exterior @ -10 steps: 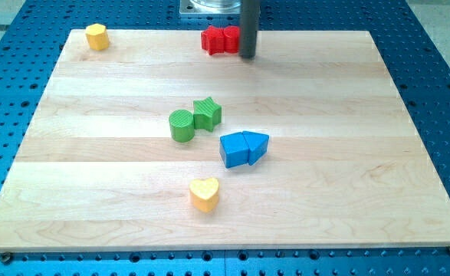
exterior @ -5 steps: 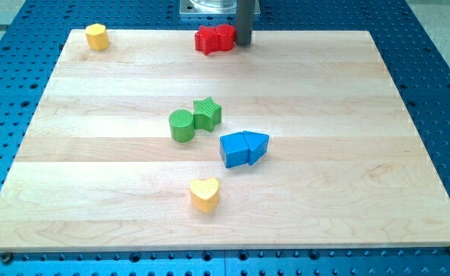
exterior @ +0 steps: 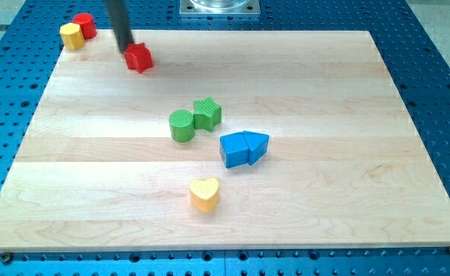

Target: Place the red star to the bottom of the hexagon

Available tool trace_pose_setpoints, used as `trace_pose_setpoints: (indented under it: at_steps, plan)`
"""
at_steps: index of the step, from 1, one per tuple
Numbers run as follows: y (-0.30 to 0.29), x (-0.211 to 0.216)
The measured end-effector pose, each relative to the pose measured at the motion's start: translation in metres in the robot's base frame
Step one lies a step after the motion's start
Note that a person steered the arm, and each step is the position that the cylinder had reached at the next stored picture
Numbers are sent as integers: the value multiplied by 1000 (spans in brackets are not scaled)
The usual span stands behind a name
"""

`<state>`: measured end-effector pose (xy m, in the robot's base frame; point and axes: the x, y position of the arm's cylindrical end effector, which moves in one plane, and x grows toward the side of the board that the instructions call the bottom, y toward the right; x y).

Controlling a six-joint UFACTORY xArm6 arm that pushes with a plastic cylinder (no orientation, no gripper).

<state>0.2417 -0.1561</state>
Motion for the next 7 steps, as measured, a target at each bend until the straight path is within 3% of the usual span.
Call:
trace_pose_setpoints:
  at_steps: [1, 2, 3, 4, 6, 7]
  plan:
    - [-7, -13]
    - [72, 5]
    - [41, 36]
    - [-57, 37]
    - [-84, 115]
    - [-131, 100]
